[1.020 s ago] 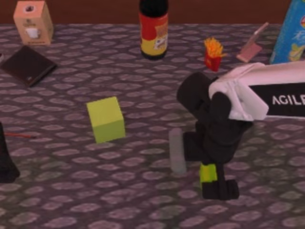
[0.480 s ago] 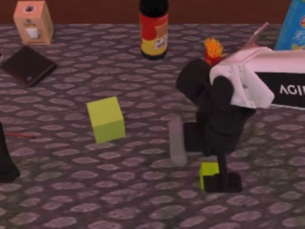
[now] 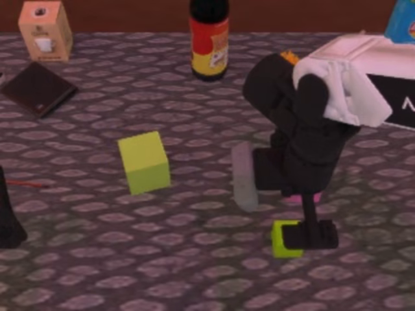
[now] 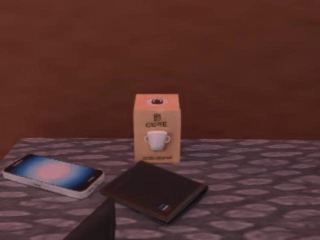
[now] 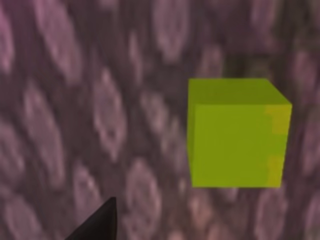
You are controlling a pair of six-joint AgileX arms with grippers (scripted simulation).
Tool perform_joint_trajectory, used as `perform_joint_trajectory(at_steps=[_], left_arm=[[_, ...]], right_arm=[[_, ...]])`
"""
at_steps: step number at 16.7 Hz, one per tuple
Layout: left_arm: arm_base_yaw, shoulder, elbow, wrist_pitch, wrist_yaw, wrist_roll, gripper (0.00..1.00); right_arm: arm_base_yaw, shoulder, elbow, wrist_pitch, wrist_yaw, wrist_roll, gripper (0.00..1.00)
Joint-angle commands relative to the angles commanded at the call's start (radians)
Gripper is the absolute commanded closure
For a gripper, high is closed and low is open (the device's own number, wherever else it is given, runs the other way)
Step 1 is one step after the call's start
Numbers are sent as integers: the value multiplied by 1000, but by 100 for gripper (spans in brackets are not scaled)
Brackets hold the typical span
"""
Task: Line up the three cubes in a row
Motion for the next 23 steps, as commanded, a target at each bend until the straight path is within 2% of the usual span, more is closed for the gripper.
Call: perform_joint_trajectory(at_steps=[3, 6, 10, 18, 20, 23], left_arm=[[0, 0, 0, 0, 0, 0, 0], [0, 0, 0, 0, 0, 0, 0], [0, 0, 0, 0, 0, 0, 0], [0, 0, 0, 0, 0, 0, 0], [0, 0, 0, 0, 0, 0, 0], [0, 0, 0, 0, 0, 0, 0]], right_arm=[[-3, 13, 16, -5, 1, 34, 0], [-19, 51, 64, -21, 3, 161, 0], [-62, 120, 147, -50, 5, 448, 0], [-166, 248, 304, -102, 9, 1181, 0], [-188, 259, 332, -103, 12, 1293, 0], [-208, 264, 355, -100, 15, 1382, 0]])
